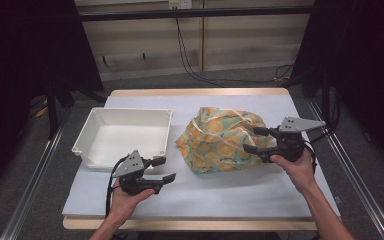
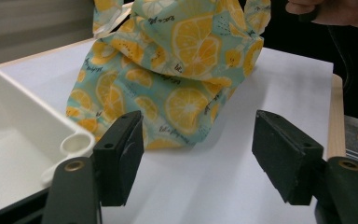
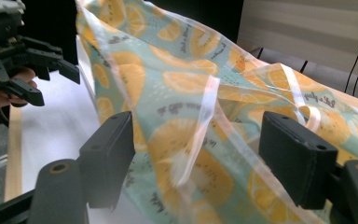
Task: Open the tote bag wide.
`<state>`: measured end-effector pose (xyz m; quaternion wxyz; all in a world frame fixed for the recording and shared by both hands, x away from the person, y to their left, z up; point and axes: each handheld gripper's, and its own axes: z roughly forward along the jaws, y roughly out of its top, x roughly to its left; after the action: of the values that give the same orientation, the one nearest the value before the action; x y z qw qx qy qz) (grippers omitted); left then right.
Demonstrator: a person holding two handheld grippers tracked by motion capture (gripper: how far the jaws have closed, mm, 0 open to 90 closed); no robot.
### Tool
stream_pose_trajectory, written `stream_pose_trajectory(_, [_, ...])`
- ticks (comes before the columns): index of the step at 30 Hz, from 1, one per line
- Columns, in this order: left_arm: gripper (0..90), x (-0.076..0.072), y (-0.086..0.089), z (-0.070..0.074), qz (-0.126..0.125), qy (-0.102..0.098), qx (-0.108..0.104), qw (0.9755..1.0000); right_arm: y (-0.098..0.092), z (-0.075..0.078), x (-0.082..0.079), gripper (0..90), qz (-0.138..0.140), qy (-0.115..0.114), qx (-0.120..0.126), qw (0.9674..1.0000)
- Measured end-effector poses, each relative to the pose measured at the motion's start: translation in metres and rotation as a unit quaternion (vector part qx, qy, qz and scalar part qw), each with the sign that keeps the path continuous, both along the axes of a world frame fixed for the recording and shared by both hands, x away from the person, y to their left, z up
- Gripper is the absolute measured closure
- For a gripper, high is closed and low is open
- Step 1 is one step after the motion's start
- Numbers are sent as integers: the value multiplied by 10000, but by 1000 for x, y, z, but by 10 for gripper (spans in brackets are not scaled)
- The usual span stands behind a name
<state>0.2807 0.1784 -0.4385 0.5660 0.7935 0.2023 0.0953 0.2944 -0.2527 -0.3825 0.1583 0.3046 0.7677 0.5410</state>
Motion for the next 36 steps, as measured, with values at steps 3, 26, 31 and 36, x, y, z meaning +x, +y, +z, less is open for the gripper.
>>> stream_pose_trajectory(3, [361,6,-9,2,-94,-29,59,9999,2,1,5,241,16,15,11,10000])
stream_pose_trajectory(26, [454,10,-44,7,-417,38,-32,9991,35,-29,11,801,649,400,212,9969])
stream_pose_trajectory(31, [564,2,-44,21,-584,-148,-204,9980,39,-35,6,880,811,473,106,9955])
stream_pose_trajectory(36, [608,0,-53,24,-688,-208,-225,9972,46,-42,3,891,939,590,19,9938])
